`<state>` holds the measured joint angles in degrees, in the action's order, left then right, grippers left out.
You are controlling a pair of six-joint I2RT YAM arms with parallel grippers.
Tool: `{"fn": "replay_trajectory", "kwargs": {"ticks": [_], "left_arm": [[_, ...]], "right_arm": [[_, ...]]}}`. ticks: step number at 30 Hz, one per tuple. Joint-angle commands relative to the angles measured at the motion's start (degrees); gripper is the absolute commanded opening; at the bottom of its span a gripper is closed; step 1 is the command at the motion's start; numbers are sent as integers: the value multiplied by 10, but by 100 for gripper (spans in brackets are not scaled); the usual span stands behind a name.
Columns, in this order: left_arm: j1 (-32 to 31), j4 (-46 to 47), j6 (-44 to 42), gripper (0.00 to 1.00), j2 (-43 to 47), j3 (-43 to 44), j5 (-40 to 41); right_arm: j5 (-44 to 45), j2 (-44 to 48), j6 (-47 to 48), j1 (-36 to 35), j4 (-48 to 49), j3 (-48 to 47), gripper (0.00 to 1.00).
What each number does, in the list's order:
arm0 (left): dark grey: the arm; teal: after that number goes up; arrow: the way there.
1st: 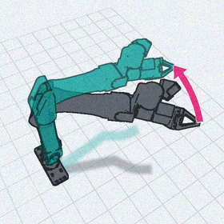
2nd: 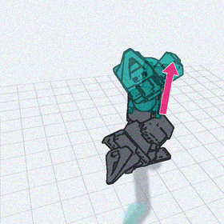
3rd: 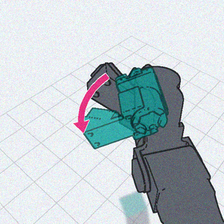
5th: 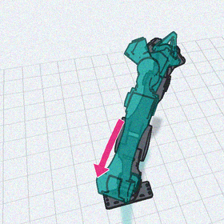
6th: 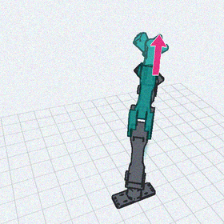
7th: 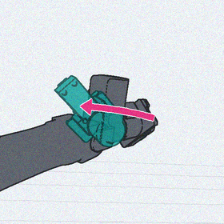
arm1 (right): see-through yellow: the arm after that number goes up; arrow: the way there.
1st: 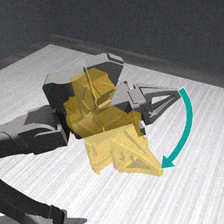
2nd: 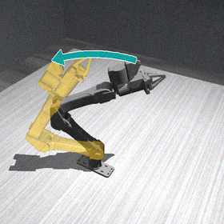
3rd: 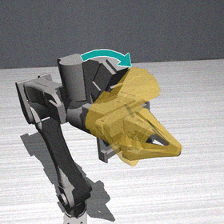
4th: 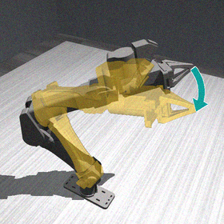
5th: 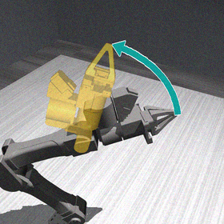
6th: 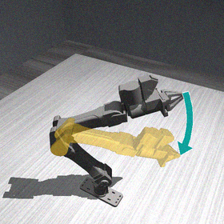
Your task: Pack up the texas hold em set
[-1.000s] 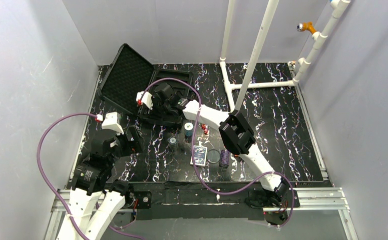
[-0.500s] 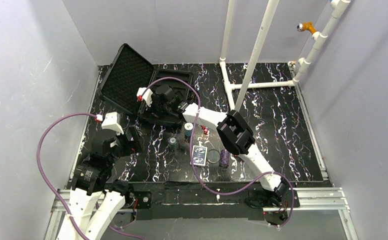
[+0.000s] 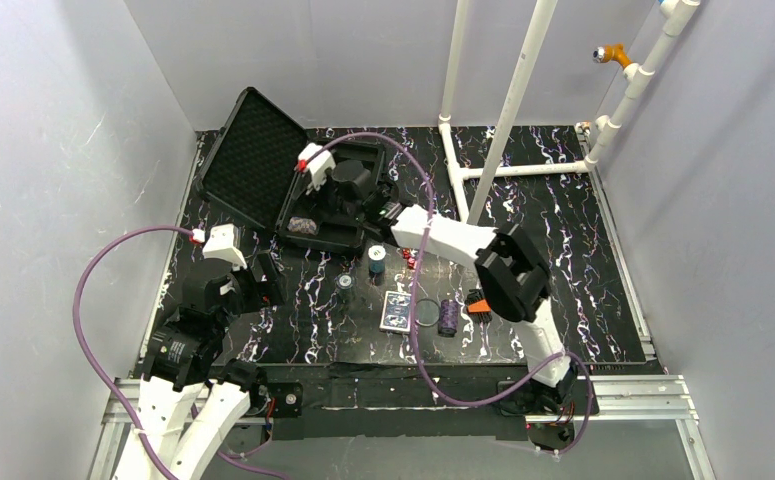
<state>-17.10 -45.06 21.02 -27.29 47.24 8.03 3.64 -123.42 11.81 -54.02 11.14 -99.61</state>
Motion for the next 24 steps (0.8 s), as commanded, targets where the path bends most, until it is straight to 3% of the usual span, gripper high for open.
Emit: {"fn": "replay_trajectory", "kwargs": {"ticks": [1,5,10,15,24], "left_arm": [[-1,-8,-1,89,-1,-4,7],[-1,-8,-1,89,0,-5,8],[-1,-8,-1,89,4,-5,8],[-1,-8,-1,89,2,-5,6],[-1,-9,-1,89,-4,-5,1]], "right_arm": [[179,68,-88,13,5,26,90],[236,59,-199,52,-131,-4,85],[148,19,-330,127,-257,-53,75],[74,0,-340,146,-269,-49,76],[20,-19,-347,146,-265,-41,77]]}}
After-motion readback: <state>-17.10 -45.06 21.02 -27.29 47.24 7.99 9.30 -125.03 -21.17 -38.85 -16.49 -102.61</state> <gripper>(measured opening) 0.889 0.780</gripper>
